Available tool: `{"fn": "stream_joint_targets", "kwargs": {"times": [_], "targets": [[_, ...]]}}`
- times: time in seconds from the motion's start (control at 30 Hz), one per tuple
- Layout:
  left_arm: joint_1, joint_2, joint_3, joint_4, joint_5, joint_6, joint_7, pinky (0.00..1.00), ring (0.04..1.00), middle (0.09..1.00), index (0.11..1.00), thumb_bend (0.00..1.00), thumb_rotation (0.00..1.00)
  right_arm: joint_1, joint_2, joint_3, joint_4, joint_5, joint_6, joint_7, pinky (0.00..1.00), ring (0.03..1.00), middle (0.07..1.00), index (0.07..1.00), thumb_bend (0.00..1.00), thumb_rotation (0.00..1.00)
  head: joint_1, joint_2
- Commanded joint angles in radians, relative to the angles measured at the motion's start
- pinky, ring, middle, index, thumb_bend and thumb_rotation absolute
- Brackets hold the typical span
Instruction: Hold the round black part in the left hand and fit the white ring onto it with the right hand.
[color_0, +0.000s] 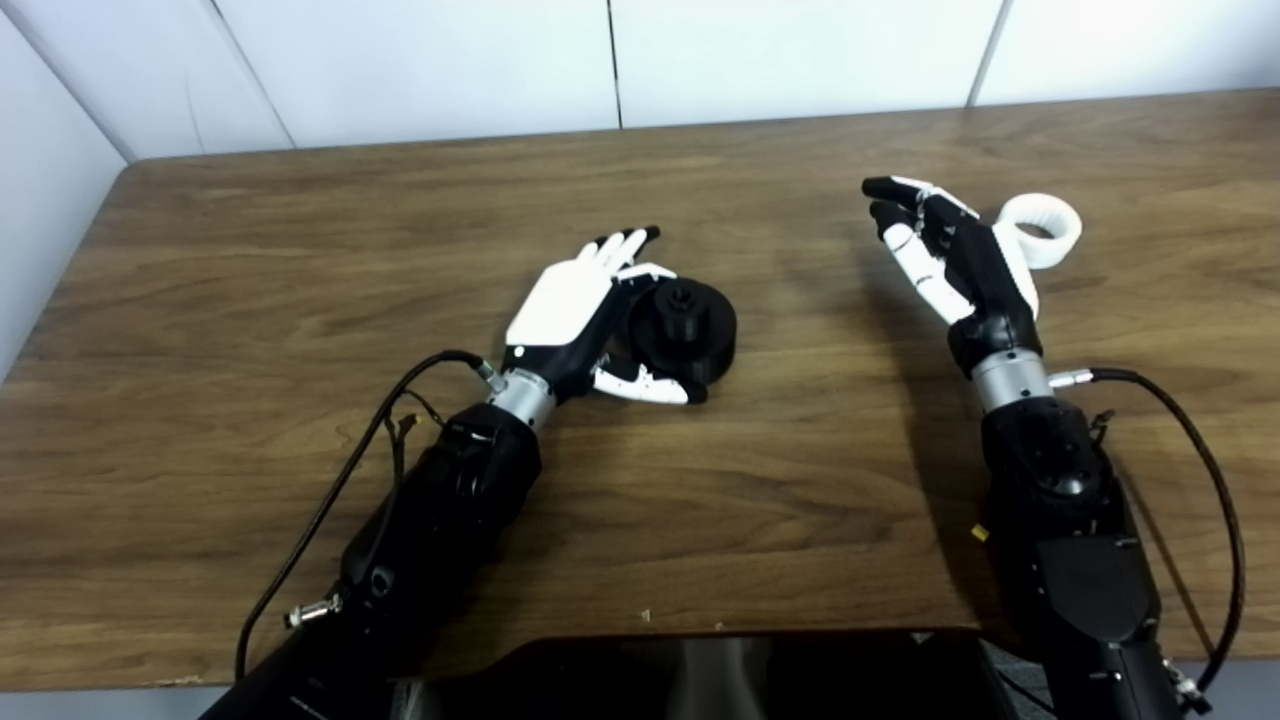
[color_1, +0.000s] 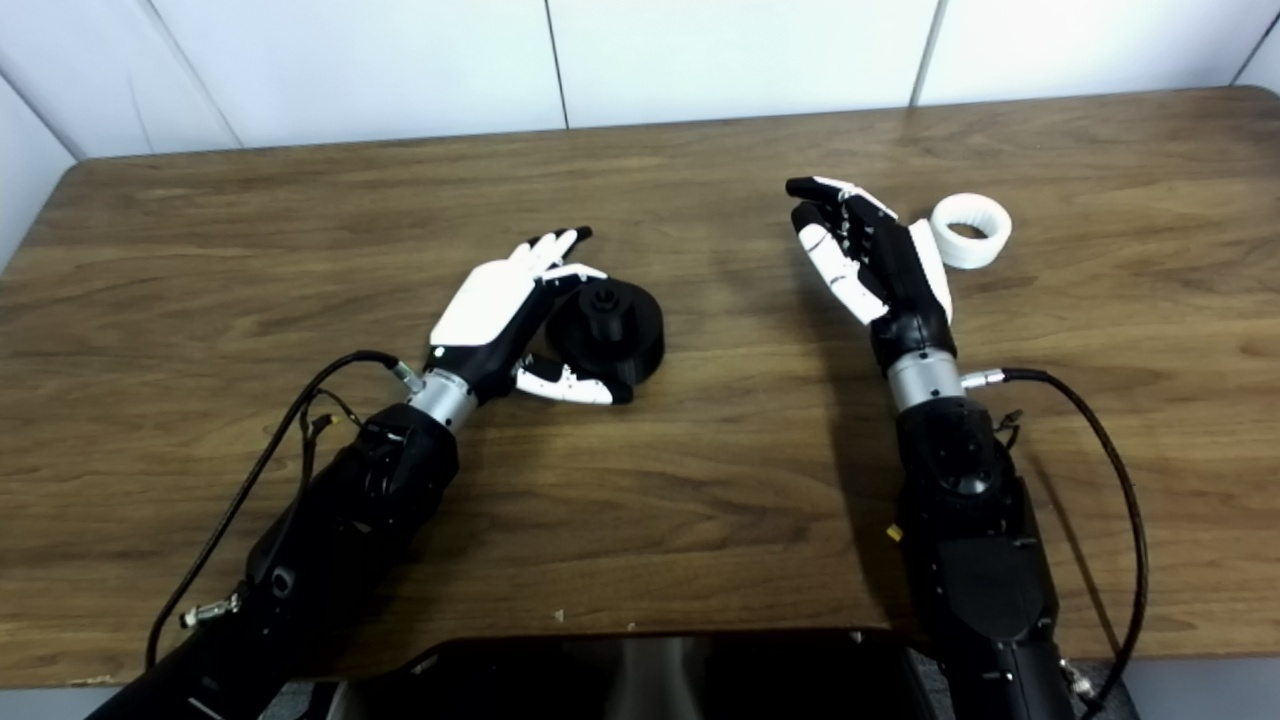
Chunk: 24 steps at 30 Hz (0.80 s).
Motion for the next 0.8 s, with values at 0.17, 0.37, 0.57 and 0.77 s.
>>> {"fn": "stream_joint_targets", "kwargs": {"times": [0.17, 0.37, 0.57, 0.77], "targets": [[0.021, -0.005, -0.037, -0.015, 0.034, -0.028, -0.067, 1.0, 1.0, 1.0, 0.696, 1.0, 0.42, -0.029, -0.001, 0.0, -0.025, -0.003, -0.037, -0.005, 0.78, 0.808, 0.812, 0.729, 0.47, 0.64, -0.004, 0.0], [0.026, -0.007, -0.036, -0.026, 0.031, -0.032, -0.077, 1.0, 1.0, 1.0, 0.698, 1.0, 0.42, -0.029, 0.002, -0.001, -0.025, -0.004, -0.039, -0.009, 0.75, 0.798, 0.806, 0.723, 0.46, 0.63, -0.006, 0.001], [0.027, -0.008, -0.034, -0.029, 0.033, -0.036, -0.08, 1.0, 1.0, 1.0, 0.698, 1.0, 0.42, -0.03, 0.005, -0.002, -0.026, -0.001, -0.029, -0.009, 0.77, 0.8, 0.804, 0.723, 0.47, 0.62, -0.009, -0.001], [0.031, -0.007, -0.03, -0.033, 0.029, -0.04, -0.089, 1.0, 1.0, 1.0, 0.694, 1.0, 0.41, -0.036, -0.052, 0.039, -0.008, -0.081, -0.099, 0.011, 0.79, 0.836, 0.827, 0.751, 0.46, 0.58, -0.02, -0.003]]}}
